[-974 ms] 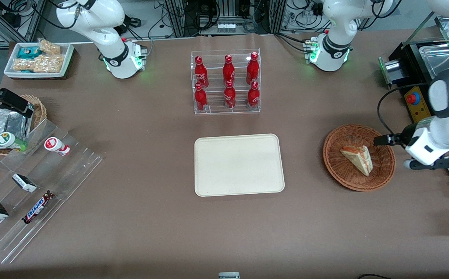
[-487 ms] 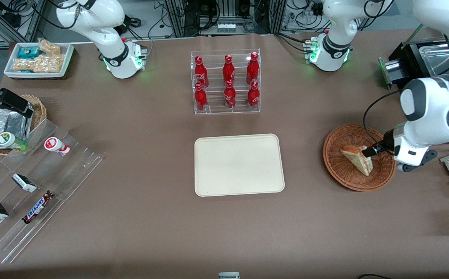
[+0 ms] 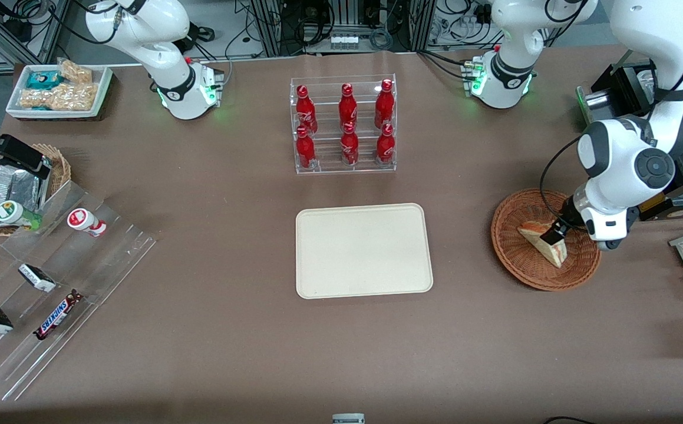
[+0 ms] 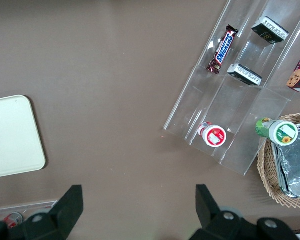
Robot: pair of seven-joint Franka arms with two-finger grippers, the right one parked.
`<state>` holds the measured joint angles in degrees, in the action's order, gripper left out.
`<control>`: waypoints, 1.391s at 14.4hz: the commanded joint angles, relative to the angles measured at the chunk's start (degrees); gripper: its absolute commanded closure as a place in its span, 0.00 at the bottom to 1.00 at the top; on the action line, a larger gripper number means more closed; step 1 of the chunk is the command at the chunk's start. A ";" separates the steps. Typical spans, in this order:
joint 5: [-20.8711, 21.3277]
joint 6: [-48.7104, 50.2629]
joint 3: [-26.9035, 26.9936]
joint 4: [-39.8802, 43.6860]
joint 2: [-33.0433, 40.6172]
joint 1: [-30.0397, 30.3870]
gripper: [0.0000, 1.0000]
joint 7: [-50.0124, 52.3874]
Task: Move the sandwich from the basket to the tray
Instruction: 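Lower the open left gripper onto the sandwich and close it, then lift the sandwich and carry it toward the cream tray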
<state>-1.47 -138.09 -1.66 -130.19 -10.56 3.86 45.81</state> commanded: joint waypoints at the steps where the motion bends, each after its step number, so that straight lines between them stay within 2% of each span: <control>1: 0.06 -3.32 -0.09 -0.24 -1.03 -0.17 0.46 5.31; 2: 0.15 -3.85 -0.18 0.11 -1.56 -0.26 0.68 7.34; 3: 0.24 -3.86 -0.18 0.72 -2.09 -0.26 0.85 7.80; 4: 0.24 -3.60 -0.18 1.43 -2.27 -0.17 0.92 7.80; 6: 0.24 -2.81 -0.27 3.79 -2.53 -0.26 0.95 8.06; 8: 0.41 3.31 -0.62 8.00 -2.45 -0.87 0.96 7.11; 11: 0.50 12.65 -0.71 15.30 -4.28 -6.04 0.97 4.04; 15: -0.20 14.42 -0.88 18.74 -5.95 -15.96 0.97 -3.17; 20: -0.64 14.42 -1.06 31.73 -16.40 -29.32 0.96 -2.31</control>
<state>-1.55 -124.96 -3.65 -106.20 -21.29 -20.79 43.68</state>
